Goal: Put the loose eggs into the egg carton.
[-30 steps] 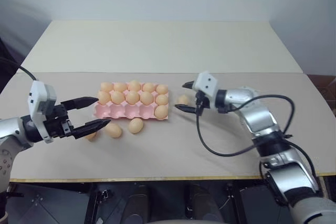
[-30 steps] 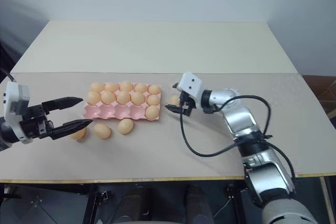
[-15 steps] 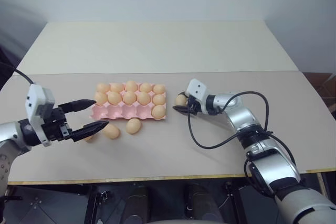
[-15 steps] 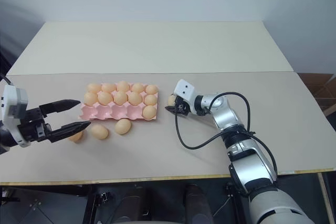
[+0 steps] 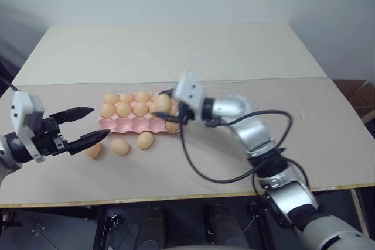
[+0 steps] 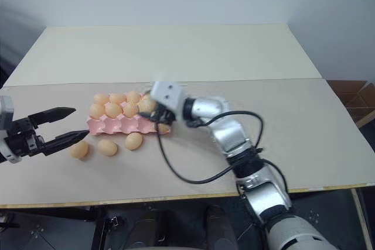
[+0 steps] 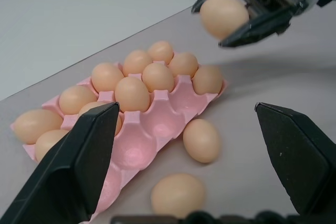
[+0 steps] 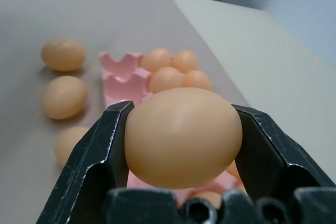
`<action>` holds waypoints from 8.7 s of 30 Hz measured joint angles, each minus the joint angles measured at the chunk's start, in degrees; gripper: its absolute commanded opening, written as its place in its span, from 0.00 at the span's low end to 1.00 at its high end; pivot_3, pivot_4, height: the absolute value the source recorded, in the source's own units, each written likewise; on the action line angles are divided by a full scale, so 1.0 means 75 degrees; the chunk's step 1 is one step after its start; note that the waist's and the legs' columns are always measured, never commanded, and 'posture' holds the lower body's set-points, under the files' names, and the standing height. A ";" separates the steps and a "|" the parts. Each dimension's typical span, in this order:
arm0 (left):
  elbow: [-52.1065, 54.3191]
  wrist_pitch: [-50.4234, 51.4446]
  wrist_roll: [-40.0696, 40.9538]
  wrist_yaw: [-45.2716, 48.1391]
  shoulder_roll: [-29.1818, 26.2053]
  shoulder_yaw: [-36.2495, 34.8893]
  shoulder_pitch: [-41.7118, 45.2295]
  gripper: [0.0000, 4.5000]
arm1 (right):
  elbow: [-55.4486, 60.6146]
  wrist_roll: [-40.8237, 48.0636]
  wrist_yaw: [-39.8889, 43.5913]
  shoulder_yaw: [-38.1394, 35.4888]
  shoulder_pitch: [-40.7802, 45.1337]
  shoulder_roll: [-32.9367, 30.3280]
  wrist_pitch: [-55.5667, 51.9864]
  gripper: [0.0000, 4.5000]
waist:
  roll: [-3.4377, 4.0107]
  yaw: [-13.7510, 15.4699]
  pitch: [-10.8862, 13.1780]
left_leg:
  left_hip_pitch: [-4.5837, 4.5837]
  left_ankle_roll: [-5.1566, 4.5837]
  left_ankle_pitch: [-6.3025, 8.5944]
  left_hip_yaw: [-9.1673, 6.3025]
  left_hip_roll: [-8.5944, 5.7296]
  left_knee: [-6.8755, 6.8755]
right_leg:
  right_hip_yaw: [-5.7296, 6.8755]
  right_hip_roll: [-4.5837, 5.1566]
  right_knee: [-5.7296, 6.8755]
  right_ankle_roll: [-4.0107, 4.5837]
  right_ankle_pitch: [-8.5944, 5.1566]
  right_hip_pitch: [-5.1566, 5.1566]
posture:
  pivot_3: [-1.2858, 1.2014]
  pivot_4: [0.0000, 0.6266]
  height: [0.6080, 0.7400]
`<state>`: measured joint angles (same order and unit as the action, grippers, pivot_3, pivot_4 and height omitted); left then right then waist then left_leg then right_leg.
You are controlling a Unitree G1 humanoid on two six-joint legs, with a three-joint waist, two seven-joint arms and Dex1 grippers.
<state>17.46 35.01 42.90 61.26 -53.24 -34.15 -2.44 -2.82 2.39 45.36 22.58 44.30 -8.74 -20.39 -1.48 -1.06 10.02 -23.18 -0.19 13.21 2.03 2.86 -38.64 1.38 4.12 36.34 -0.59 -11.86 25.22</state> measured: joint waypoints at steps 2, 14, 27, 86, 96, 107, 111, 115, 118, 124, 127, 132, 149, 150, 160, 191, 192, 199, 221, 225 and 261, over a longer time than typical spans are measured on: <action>-0.0004 0.0000 0.0000 0.0005 -0.0001 -0.0003 0.0004 1.00 | -0.0454 -0.0283 -0.0267 0.0276 0.0095 0.0324 -0.0009 0.59 | 0.0000 0.0012 0.0000 | 0.0001 0.0008 -0.0005 0.0003 0.0000 -0.0001 | -0.0002 0.0001 0.0000 0.0007 0.0005 0.0000 | 0.52 0.24 1.00; 0.0047 0.0000 0.0001 -0.0064 0.0002 -0.0004 -0.0032 1.00 | -0.1071 -0.0703 -0.0974 0.0120 0.0336 0.0596 -0.0289 0.99 | -0.0004 0.0006 -0.0002 | -0.0016 0.0024 -0.0005 0.0032 -0.0004 0.0019 | -0.0029 0.0007 -0.0019 0.0056 0.0042 0.0025 | 0.52 0.24 1.00; -0.0124 -0.0002 -0.0077 0.0115 -0.0118 0.0132 0.0014 1.00 | 0.2912 0.1654 0.0816 -0.2498 -0.1217 -0.2811 -0.1921 0.99 | -0.0010 0.0057 -0.0003 | -0.0005 0.0024 -0.0005 0.0060 -0.0011 0.0042 | -0.0040 0.0017 -0.0046 0.0001 0.0010 0.0018 | 0.52 0.24 1.00; 0.1239 0.2157 -0.1737 -0.2940 0.0671 0.4277 0.1321 0.52 | 0.4906 0.3995 0.1708 -0.4622 -0.4881 -0.5405 -0.1064 1.00 | -0.0042 0.0222 -0.0013 | 0.0048 0.0024 -0.0004 0.0124 -0.0016 0.0084 | -0.0109 0.0013 -0.0060 -0.0032 0.0005 -0.0001 | 0.52 0.24 1.00; 0.0917 0.2005 -0.1772 -0.2635 0.0704 0.4284 0.1539 0.31 | 0.5002 0.4055 0.1405 -0.4628 -0.4986 -0.5411 -0.1065 1.00 | -0.0045 0.0218 -0.0014 | 0.0047 0.0023 -0.0004 0.0123 -0.0016 0.0082 | -0.0109 0.0013 -0.0059 -0.0033 0.0006 -0.0001 | 0.52 0.24 1.00; 0.1300 0.1585 -0.1499 -0.1845 0.0146 0.3316 0.0691 0.44 | 0.5404 0.4301 0.1083 -0.4661 -0.5128 -0.5411 -0.1113 1.00 | -0.0046 0.0228 -0.0014 | 0.0048 0.0023 -0.0005 0.0124 -0.0016 0.0079 | -0.0108 0.0016 -0.0059 -0.0032 0.0005 -0.0002 | 0.52 0.24 1.00; 0.1299 0.1547 -0.1484 -0.1893 0.0242 0.3211 0.0728 0.71 | 0.5419 0.4362 0.1011 -0.4661 -0.5125 -0.5418 -0.1163 1.00 | -0.0046 0.0235 -0.0015 | 0.0048 0.0024 -0.0005 0.0124 -0.0017 0.0073 | -0.0108 0.0018 -0.0058 -0.0033 0.0006 -0.0005 | 0.52 0.24 1.00; 0.1281 0.1471 -0.1531 -0.2036 0.0378 0.3218 0.0853 1.00 | 0.5480 0.4384 0.0920 -0.4661 -0.5095 -0.5473 -0.1216 1.00 | -0.0048 0.0232 -0.0016 | 0.0046 0.0023 -0.0005 0.0123 -0.0017 0.0072 | -0.0108 0.0016 -0.0058 -0.0034 0.0007 -0.0005 | 0.52 0.24 1.00; 0.1186 0.1200 -0.1825 -0.2159 0.0447 0.3370 0.0956 1.00 | 0.5504 0.4443 0.0888 -0.4661 -0.5091 -0.5490 -0.1264 1.00 | -0.0048 0.0231 -0.0016 | 0.0046 0.0023 -0.0005 0.0124 -0.0017 0.0072 | -0.0109 0.0015 -0.0058 -0.0034 0.0007 -0.0005 | 0.52 0.24 1.00; 0.0876 0.1060 -0.2133 -0.2398 0.0819 0.3938 0.1445 1.00 | 0.5576 0.4507 0.0783 -0.4652 -0.5074 -0.5490 -0.1296 1.00 | -0.0050 0.0232 -0.0017 | 0.0045 0.0023 -0.0005 0.0123 -0.0017 0.0064 | -0.0109 0.0016 -0.0056 -0.0038 0.0010 -0.0008 | 0.52 0.24 1.00; 0.0767 0.1006 -0.2292 -0.2403 0.0876 0.4260 0.1717 1.00 | 0.5579 0.4507 0.0751 -0.4640 -0.5046 -0.5490 -0.1296 1.00 | -0.0050 0.0232 -0.0017 | 0.0044 0.0023 -0.0005 0.0123 -0.0018 0.0061 | -0.0110 0.0016 -0.0055 -0.0039 0.0010 -0.0008 | 0.52 0.24 1.00; 0.0569 0.1019 -0.2693 -0.2607 0.1029 0.4714 0.2037 1.00 | 0.5590 0.4512 0.0746 -0.4632 -0.5031 -0.5490 -0.1296 1.00 | -0.0052 0.0226 -0.0018 | 0.0045 0.0023 -0.0005 0.0123 -0.0018 0.0060 | -0.0111 0.0015 -0.0055 -0.0041 0.0012 -0.0009 | 0.52 0.24 1.00; 0.0758 0.0485 -0.2662 -0.2225 0.1002 0.4279 0.1424 1.00 | 0.5636 0.4513 0.0701 -0.4634 -0.5057 -0.5490 -0.1295 1.00 | -0.0052 0.0226 -0.0018 | 0.0045 0.0023 -0.0005 0.0123 -0.0017 0.0051 | -0.0112 0.0015 -0.0046 -0.0040 0.0012 -0.0008 | 0.52 0.24 1.00; 0.0758 0.0444 -0.2664 -0.2135 0.0940 0.4248 0.1344 1.00 | 0.5636 0.4512 0.0702 -0.4634 -0.5057 -0.5490 -0.1294 1.00 | -0.0052 0.0227 -0.0018 | 0.0045 0.0023 -0.0005 0.0123 -0.0017 0.0050 | -0.0112 0.0016 -0.0045 -0.0040 0.0011 -0.0008 | 0.52 0.24 1.00; 0.0564 0.0334 -0.2741 -0.1902 0.0918 0.4501 0.1499 1.00 | 0.5628 0.4507 0.0703 -0.4634 -0.5054 -0.5489 -0.1290 1.00 | -0.0052 0.0233 -0.0018 | 0.0043 0.0023 -0.0005 0.0123 -0.0017 0.0044 | -0.0111 0.0017 -0.0046 -0.0041 0.0012 -0.0009 | 0.52 0.24 1.00; 0.0389 0.0802 -0.2954 -0.1771 0.0814 0.4573 0.1714 1.00 | 0.5622 0.4501 0.0591 -0.4632 -0.4947 -0.5488 -0.1286 1.00 | -0.0052 0.0228 -0.0018 | 0.0042 0.0023 -0.0005 0.0122 -0.0017 0.0041 | -0.0112 0.0017 -0.0045 -0.0043 0.0013 -0.0009 | 0.52 0.24 1.00; 0.0386 0.0802 -0.2978 -0.1775 0.0815 0.4584 0.1720 1.00 | 0.5620 0.4500 0.0593 -0.4631 -0.4921 -0.5488 -0.1280 1.00 | -0.0052 0.0228 -0.0018 | 0.0042 0.0023 -0.0005 0.0122 -0.0017 0.0041 | -0.0111 0.0017 -0.0045 -0.0043 0.0013 -0.0009 | 0.52 0.24 1.00; 0.0125 0.0828 -0.3179 -0.1986 0.1088 0.4928 0.2093 1.00 | 0.5614 0.4496 0.0593 -0.4619 -0.4888 -0.5488 -0.1278 1.00 | -0.0053 0.0233 -0.0019 | 0.0039 0.0023 -0.0005 0.0121 -0.0018 0.0041 | -0.0112 0.0017 -0.0046 -0.0044 0.0014 -0.0009 | 0.52 0.24 1.00; 0.0270 0.0779 -0.2897 -0.1610 0.0866 0.4362 0.1916 0.46 | 0.5656 0.4505 0.0529 -0.4628 -0.4956 -0.5488 -0.1279 1.00 | -0.0053 0.0228 -0.0019 | 0.0040 0.0023 -0.0005 0.0121 -0.0017 0.0040 | -0.0111 0.0017 -0.0045 -0.0043 0.0014 -0.0008 | 0.52 0.24 1.00; 0.0294 0.0663 -0.2543 -0.1383 0.0766 0.3794 0.1901 0.46 | 0.5657 0.4509 0.0528 -0.4644 -0.4958 -0.5488 -0.1279 1.00 | -0.0053 0.0228 -0.0019 | 0.0040 0.0023 -0.0005 0.0121 -0.0017 0.0040 | -0.0111 0.0017 -0.0045 -0.0044 0.0014 -0.0008 | 0.52 0.24 1.00; -0.1663 -0.2281 -0.2342 0.0030 0.0408 0.1526 0.1531 0.99 | 0.4934 0.4594 0.0687 -0.4718 -0.4585 -0.5501 -0.1263 1.00 | -0.0058 0.0200 -0.0021 | 0.0028 0.0018 -0.0001 0.0130 -0.0013 0.0010 | -0.0110 0.0028 -0.0047 -0.0040 0.0015 -0.0007 | 0.52 0.24 1.00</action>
<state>4.99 17.90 25.33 61.48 -50.19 -22.71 9.04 34.19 36.84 50.51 -12.81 9.91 -49.99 -29.86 -1.92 0.44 9.86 -22.97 -0.06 13.20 3.00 2.76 -38.56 0.56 4.33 35.99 -0.89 -11.75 25.17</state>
